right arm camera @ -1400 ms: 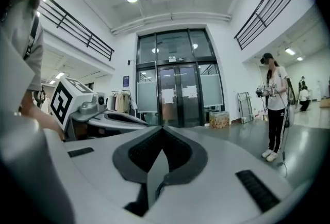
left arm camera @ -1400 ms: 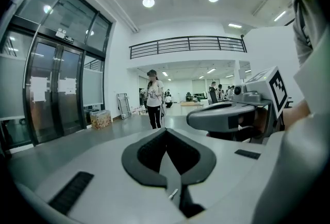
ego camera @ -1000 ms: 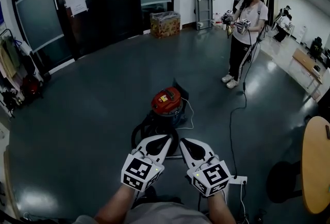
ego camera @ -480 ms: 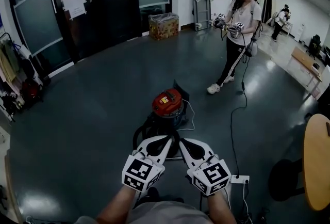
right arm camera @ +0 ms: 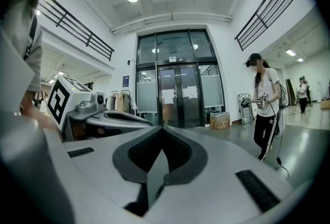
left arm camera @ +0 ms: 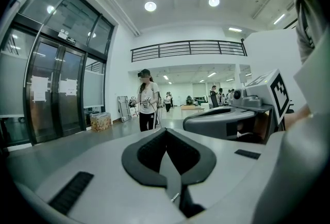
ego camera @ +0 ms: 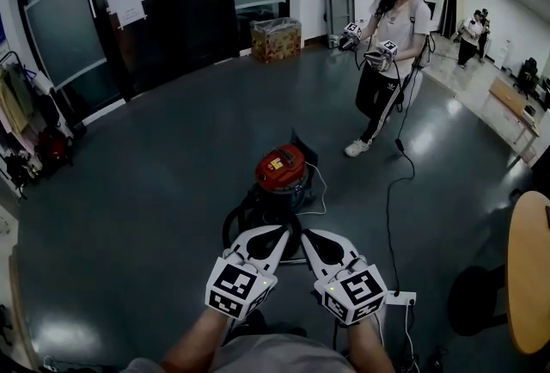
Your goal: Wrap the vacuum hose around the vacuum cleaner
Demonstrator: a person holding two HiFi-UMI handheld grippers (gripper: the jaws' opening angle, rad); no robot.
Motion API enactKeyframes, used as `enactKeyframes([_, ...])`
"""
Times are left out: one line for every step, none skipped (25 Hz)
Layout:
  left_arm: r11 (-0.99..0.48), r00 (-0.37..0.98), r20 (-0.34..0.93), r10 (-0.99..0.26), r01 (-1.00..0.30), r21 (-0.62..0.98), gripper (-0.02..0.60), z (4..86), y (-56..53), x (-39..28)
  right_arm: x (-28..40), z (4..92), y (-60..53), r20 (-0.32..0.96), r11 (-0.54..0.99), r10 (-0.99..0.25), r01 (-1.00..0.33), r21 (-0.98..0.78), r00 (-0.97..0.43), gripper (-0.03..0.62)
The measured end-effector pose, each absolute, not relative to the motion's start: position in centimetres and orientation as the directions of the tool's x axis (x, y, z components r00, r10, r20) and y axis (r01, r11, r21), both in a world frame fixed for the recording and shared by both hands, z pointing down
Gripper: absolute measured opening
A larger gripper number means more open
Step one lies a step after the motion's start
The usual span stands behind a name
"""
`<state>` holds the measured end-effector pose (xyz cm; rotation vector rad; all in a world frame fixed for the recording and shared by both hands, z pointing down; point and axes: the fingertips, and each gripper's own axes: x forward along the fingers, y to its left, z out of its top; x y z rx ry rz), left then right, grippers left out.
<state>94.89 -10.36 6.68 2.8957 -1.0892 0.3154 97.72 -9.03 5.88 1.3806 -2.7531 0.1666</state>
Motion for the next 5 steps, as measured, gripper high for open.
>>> enactKeyframes([-0.755, 0.734, 0.202, -0.648, -0.655, -0.042, 0.008, 6.85, -10.39, 94.89, 97.72, 5.99, -9.07, 0.1, 0.594, -0.795, -0.801, -0.071, -0.598, 0.005])
enactKeyframes([-0.755, 0.734, 0.204, -0.648, -0.654, -0.043, 0.008, 7.0, -10.43, 94.9, 97.72, 6.09, -9.12, 0.099, 0.595, -0.794, -0.8, -0.07, -0.6, 0.005])
enactKeyframes([-0.755, 0.734, 0.205, -0.648, -0.654, -0.044, 0.008, 7.12, -10.48, 94.92, 97.72, 6.15, -9.19, 0.098, 0.597, -0.793, -0.799, -0.07, -0.601, 0.005])
enactKeyframes([-0.755, 0.734, 0.206, -0.648, -0.654, -0.044, 0.008, 7.23, -10.55, 94.95, 97.72, 6.19, -9.27, 0.096, 0.599, -0.792, -0.797, -0.07, -0.603, 0.005])
enactKeyframes([-0.755, 0.733, 0.207, -0.648, -0.654, -0.045, 0.008, 7.32, -10.61, 94.97, 97.72, 6.23, -9.34, 0.095, 0.601, -0.79, -0.796, -0.07, -0.605, 0.005])
